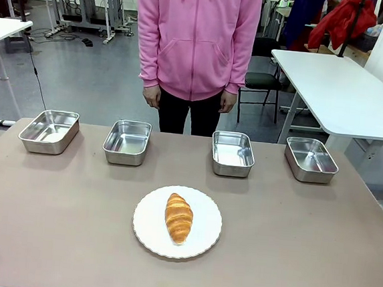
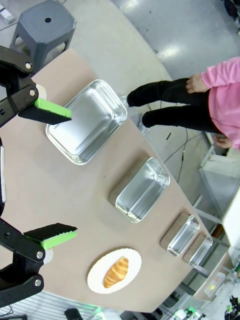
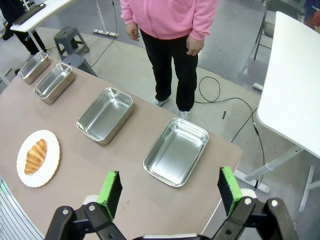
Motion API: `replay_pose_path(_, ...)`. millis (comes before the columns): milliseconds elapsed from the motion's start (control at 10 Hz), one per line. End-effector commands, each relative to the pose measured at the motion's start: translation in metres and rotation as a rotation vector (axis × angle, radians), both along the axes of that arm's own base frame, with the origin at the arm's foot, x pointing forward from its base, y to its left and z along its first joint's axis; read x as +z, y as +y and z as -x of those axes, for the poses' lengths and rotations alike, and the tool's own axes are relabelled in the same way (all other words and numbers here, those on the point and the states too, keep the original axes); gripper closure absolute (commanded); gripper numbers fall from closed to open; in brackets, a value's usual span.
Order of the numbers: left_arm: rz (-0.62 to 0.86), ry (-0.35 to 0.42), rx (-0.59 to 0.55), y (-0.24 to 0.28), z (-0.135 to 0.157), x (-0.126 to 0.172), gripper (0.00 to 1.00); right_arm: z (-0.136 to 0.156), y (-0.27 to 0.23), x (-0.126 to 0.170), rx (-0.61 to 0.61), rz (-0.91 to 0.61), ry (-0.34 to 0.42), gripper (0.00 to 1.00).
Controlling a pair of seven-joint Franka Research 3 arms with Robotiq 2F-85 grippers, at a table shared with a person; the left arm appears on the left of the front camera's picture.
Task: Place the bread in the container.
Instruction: Place the Butter Roll into the Airtight Container indicated by the human.
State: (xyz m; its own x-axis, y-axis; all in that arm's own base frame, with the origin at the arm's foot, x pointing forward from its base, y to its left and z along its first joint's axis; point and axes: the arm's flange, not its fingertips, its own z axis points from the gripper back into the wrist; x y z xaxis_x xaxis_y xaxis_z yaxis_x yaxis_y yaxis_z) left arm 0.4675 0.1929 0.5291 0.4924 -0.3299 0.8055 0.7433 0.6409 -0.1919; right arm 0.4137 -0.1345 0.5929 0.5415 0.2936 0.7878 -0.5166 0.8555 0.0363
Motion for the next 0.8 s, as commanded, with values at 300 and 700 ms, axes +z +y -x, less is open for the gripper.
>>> replay_pose_path(300, -0.008, -0.008, -0.009, 0.0007, 0.0007, -0.0012, 0.0, -0.0014, -0.0005, -0.0006, 0.015, -0.009, -0.015, 0.0)
replay_pose_path(700, -0.008, -0.008, -0.009, 0.0007, 0.0007, -0.0012, 0.0, -0.0014, -0.0005, -0.0006, 0.015, -0.009, -0.015, 0.0)
